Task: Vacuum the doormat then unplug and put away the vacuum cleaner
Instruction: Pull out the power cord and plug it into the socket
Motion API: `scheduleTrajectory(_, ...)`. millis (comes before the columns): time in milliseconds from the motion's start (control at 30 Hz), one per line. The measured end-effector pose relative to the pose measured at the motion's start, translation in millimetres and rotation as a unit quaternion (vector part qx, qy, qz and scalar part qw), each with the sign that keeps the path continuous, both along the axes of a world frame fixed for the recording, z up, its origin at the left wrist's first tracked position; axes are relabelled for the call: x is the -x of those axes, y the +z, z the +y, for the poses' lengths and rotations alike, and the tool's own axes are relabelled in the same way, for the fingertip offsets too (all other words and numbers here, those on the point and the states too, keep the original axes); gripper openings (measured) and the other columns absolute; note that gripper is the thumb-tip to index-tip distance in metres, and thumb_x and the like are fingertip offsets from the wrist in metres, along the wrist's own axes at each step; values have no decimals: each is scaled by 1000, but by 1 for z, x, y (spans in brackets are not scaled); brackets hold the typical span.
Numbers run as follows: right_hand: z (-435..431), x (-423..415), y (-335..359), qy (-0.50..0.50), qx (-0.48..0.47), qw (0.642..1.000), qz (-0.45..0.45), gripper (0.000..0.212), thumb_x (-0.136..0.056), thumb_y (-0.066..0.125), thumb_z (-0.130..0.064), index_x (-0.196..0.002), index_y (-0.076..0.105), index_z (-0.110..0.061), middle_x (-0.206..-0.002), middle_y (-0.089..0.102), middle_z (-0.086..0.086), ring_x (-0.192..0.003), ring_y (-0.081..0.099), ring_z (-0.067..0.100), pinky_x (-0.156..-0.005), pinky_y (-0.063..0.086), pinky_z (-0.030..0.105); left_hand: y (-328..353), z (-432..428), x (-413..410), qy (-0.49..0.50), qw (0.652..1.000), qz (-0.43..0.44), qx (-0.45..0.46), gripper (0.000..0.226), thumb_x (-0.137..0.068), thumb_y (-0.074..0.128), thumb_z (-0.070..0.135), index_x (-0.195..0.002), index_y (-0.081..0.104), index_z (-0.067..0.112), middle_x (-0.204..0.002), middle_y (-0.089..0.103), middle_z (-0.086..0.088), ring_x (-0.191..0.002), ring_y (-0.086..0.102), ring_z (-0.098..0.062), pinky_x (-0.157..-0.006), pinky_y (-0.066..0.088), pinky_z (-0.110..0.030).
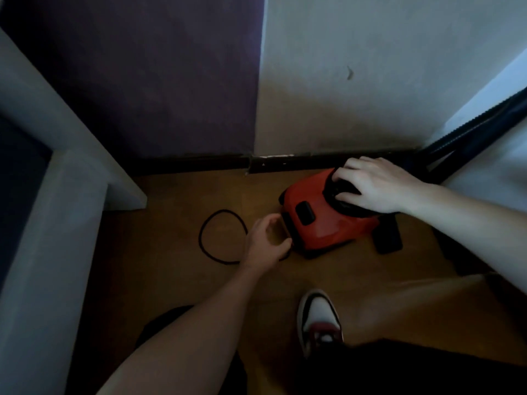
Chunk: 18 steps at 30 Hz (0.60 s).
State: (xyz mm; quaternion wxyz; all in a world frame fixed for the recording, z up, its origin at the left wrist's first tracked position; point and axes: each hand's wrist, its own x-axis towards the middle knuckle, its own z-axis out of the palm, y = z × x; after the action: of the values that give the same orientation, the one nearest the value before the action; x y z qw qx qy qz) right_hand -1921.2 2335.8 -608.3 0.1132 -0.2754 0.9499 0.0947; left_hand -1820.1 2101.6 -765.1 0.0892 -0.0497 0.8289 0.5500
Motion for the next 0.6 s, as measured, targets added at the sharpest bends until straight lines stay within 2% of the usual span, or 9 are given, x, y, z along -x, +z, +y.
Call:
scheduleTrajectory(133, 4, 1, -25, -4, 12, 1000, 13, 54, -90, 53, -62, -132, 58, -28, -116, 61, -1, -115, 56, 27, -98, 39, 43, -41, 6, 12, 3, 998, -64, -16, 81, -66, 79, 37, -139, 47, 26, -133, 53, 4, -124, 52, -15, -106, 47, -42)
scheduleTrajectory(200, 9, 1, -40, 1, 30, 999, 41, 50, -88, 55, -62, -125, 61, -29, -109, 63, -4, -111, 57, 25, -101, 35, 44, -66, 5, 7, 6, 997, -80, -8, 83, -68, 85, 31, -141, 45, 21, -133, 52, 0, -126, 51, -18, -108, 45, -43)
scheduleTrajectory(267, 10, 1, -49, 6, 55, 996, 70, 46, -86, 60, -60, -120, 64, -29, -104, 64, -5, -107, 59, 26, -99, 32, 45, -85, 5, 0, 20, 996, -89, 8, 82, -70, 87, 37, -140, 47, 21, -130, 53, 1, -125, 50, -17, -107, 45, -39)
scheduleTrajectory(333, 11, 1, -55, 2, 83, 993, 85, 43, -86, 64, -59, -116, 66, -29, -101, 65, -6, -104, 59, 26, -99, 30, 44, -98, 8, -4, 18, 995, -86, 43, 75, -70, 85, 46, -133, 53, 21, -122, 56, 4, -117, 54, -14, -100, 48, -34)
scheduleTrajectory(400, 12, 0, -59, 3, 106, 989, 101, 41, -85, 67, -57, -114, 67, -28, -98, 66, -7, -101, 59, 26, -99, 30, 45, -107, 12, -5, -3, 993, -50, 106, 60, -71, 84, 46, -120, 63, 17, -114, 64, 3, -108, 58, -13, -91, 50, -30)
scheduleTrajectory(467, 12, 1, -63, 10, 123, 985, 118, 39, -86, 70, -57, -112, 68, -28, -97, 66, -6, -99, 60, 27, -98, 31, 46, -113, 12, -4, -49, 987, -18, 153, 50, -72, 84, 45, -110, 69, 16, -113, 68, 0, -106, 62, -16, -89, 51, -30)
scheduleTrajectory(533, 12, 1, -66, 8, 132, 983, 127, 39, -87, 67, -59, -111, 68, -28, -96, 67, -6, -97, 60, 27, -98, 31, 46, -116, 12, -3, -90, 980, -32, 177, 43, -76, 81, 42, -109, 72, 17, -114, 70, 1, -106, 64, -17, -90, 52, -33)
scheduleTrajectory(600, 12, 1, -67, -4, 135, 982, 129, 42, -86, 61, -64, -110, 69, -30, -97, 67, -7, -98, 60, 27, -98, 30, 45, -115, 10, -1, -86, 976, -64, 190, 30, -85, 74, 41, -107, 75, 21, -110, 73, 0, -101, 66, -18, -84, 55, -35)
